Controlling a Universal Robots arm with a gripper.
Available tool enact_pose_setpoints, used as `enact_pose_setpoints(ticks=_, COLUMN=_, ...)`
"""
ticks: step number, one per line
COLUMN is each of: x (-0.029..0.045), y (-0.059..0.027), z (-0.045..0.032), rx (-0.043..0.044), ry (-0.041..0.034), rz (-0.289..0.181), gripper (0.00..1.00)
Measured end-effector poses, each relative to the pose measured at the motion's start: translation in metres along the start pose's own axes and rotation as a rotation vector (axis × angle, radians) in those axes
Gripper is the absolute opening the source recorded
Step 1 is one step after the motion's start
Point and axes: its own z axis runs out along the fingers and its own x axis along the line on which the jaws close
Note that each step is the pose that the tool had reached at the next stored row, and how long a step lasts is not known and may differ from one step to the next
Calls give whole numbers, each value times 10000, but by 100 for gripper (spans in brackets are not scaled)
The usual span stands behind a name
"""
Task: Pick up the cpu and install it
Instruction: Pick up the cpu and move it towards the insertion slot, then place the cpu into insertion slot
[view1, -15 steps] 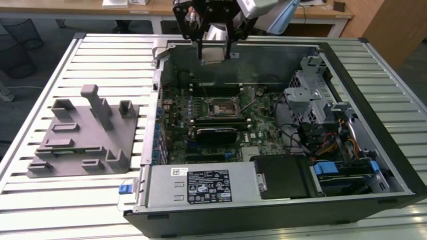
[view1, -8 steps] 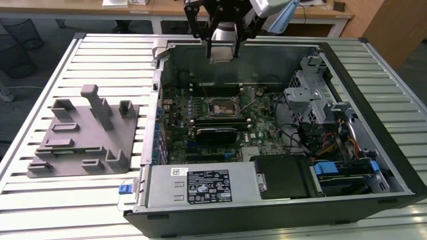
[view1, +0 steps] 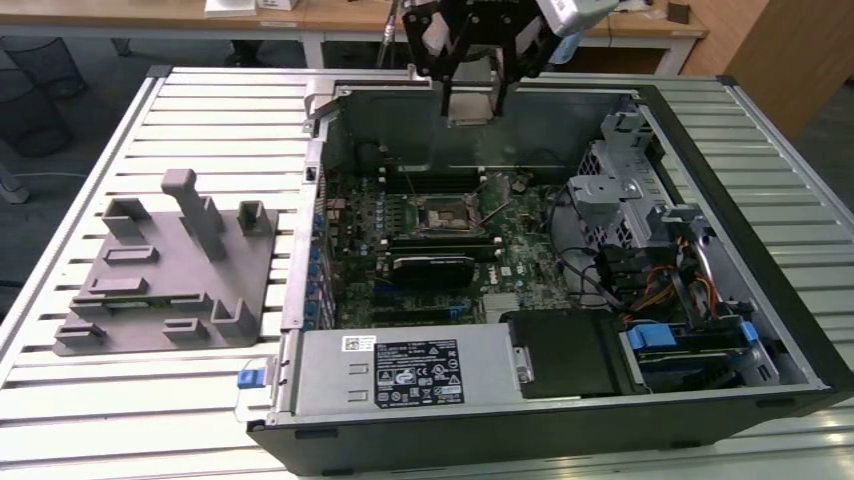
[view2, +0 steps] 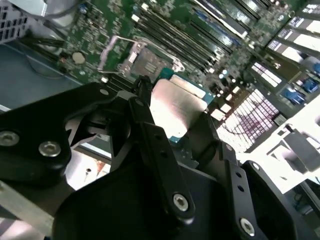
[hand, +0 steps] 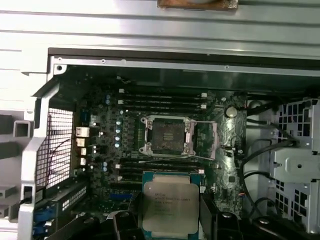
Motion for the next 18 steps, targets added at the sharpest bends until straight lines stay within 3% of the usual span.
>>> enact_pose_setpoints(ticks=7, x=-213, y=-7, z=3, rx=2, ry=5, rz=1, gripper=54)
enact_pose_setpoints(ticks=13, x=-239, y=-7, z=4, rx=27, ry=5, rz=26, gripper=54)
enact_pose_setpoints(ticks=18, x=-239, y=-6, z=7, rx=34, ry=-14, rz=609, gripper=54)
